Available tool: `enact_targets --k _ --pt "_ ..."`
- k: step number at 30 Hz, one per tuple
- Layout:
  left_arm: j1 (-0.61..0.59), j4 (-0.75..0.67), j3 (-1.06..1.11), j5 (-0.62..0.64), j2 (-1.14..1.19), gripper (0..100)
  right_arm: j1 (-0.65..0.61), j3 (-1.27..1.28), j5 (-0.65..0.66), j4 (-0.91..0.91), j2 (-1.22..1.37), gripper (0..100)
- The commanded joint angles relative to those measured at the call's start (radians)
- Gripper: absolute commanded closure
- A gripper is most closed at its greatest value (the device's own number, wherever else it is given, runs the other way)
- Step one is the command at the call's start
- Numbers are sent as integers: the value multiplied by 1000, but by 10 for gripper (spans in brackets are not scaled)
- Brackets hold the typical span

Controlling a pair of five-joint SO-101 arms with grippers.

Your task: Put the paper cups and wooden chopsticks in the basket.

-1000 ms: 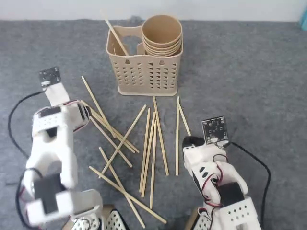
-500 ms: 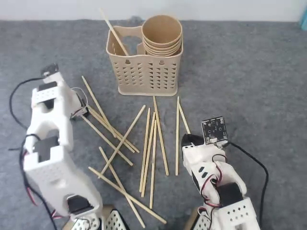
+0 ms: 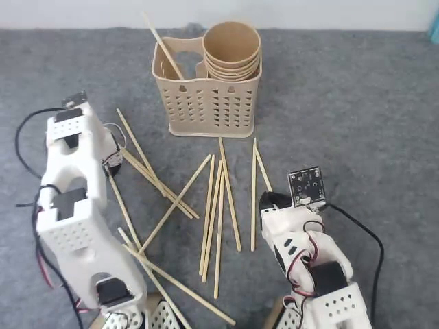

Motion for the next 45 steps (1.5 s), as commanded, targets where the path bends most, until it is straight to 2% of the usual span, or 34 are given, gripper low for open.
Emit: enact_targets --k 1,8,16,24,27,29,34,36,37,45 --pt "21 51 -31 5 -94 989 24 18 2 -25 -22 972" --pt "26 41 -27 0 -411 989 25 18 2 -28 -22 972" --pt "31 -117 -25 5 -684 988 25 18 2 -28 -22 972" --pt "138 -279 -19 -3 -1002 988 25 18 2 -30 -22 972" --pt "196 -420 51 -3 -1108 988 27 18 2 -30 -22 972" --pt "233 -565 139 -3 -1171 988 38 18 2 -30 -22 972" --pt "287 -1083 414 5 -1300 988 67 18 2 -56 -22 972" --pt "315 -1240 487 5 -1327 988 67 18 2 -56 -22 972" --pt "331 -1264 499 5 -1332 988 67 18 2 -56 -22 972" --pt "410 -1192 374 5 -1200 988 67 18 2 -58 -22 972"
